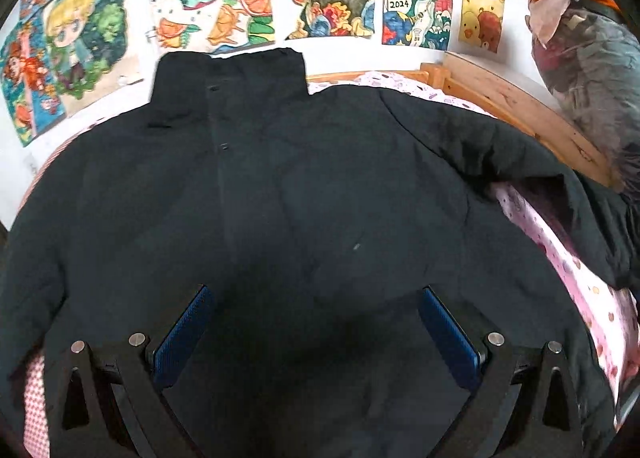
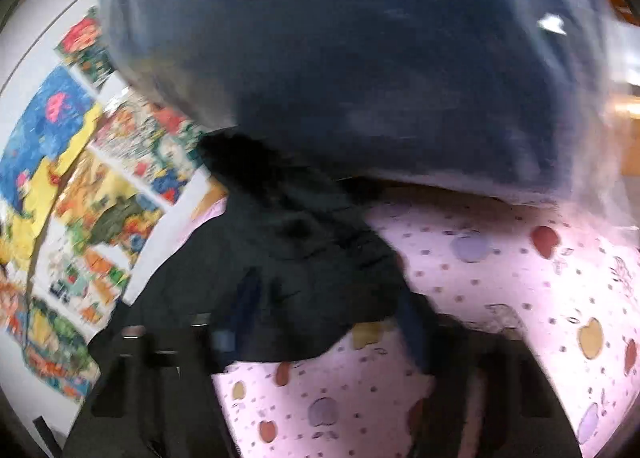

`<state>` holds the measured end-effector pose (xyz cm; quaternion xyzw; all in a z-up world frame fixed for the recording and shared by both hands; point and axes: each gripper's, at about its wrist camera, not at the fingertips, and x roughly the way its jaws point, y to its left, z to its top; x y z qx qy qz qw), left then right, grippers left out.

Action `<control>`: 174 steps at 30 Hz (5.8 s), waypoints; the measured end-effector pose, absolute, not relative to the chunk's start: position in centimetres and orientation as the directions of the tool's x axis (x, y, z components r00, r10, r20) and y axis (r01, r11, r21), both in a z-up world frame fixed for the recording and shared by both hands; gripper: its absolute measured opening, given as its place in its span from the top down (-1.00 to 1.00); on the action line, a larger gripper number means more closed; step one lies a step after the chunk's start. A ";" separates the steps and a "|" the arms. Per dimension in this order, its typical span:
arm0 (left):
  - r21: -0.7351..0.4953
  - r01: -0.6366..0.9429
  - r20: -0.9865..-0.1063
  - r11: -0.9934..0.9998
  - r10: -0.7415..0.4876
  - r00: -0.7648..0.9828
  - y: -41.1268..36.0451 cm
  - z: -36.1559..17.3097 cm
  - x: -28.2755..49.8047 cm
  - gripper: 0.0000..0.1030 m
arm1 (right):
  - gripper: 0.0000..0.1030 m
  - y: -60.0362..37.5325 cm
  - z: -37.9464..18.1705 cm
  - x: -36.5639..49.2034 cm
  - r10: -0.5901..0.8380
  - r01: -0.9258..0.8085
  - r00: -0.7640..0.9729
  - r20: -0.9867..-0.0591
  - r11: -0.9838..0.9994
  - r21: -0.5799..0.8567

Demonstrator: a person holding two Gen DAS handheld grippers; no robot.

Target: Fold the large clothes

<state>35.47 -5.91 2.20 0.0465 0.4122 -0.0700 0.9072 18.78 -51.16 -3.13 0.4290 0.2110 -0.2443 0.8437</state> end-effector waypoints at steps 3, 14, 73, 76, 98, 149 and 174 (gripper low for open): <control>0.001 0.163 -0.761 0.987 -0.105 0.640 -7.6 1.6 38.2 -1.00 | 0.47 -50.7 -2.7 19.7 -0.235 0.577 0.804 -0.547 0.536 0.617; -0.087 0.142 -0.763 0.986 -0.157 0.628 -14.5 -1.4 47.3 -1.00 | 0.85 -48.5 2.8 18.2 -0.204 0.389 0.899 -0.387 0.778 0.494; -0.314 0.095 -0.689 0.945 -0.295 0.662 12.8 2.3 35.0 -1.00 | -0.36 -14.7 5.0 29.3 0.504 -0.408 0.582 -0.638 0.860 0.307; -0.288 0.153 -0.723 0.946 -0.319 0.613 10.0 1.0 36.7 -1.00 | -0.37 -17.1 5.0 29.8 0.501 -0.383 0.590 -0.633 0.864 0.327; -0.264 0.402 -0.756 0.877 -0.447 0.478 -2.9 -3.0 42.8 0.80 | -0.53 -27.8 6.8 30.3 0.463 -0.298 0.741 -0.486 0.876 0.379; -0.215 -0.407 -0.501 0.887 0.258 0.826 23.4 8.3 23.0 -0.89 | -0.78 -8.2 5.6 38.9 0.305 -0.434 0.615 -0.727 0.901 0.011; -0.539 -0.749 -0.752 0.385 0.180 0.634 37.4 -4.7 7.8 -0.95 | -0.79 10.8 2.1 39.3 0.324 -0.534 0.599 -0.732 0.843 -0.064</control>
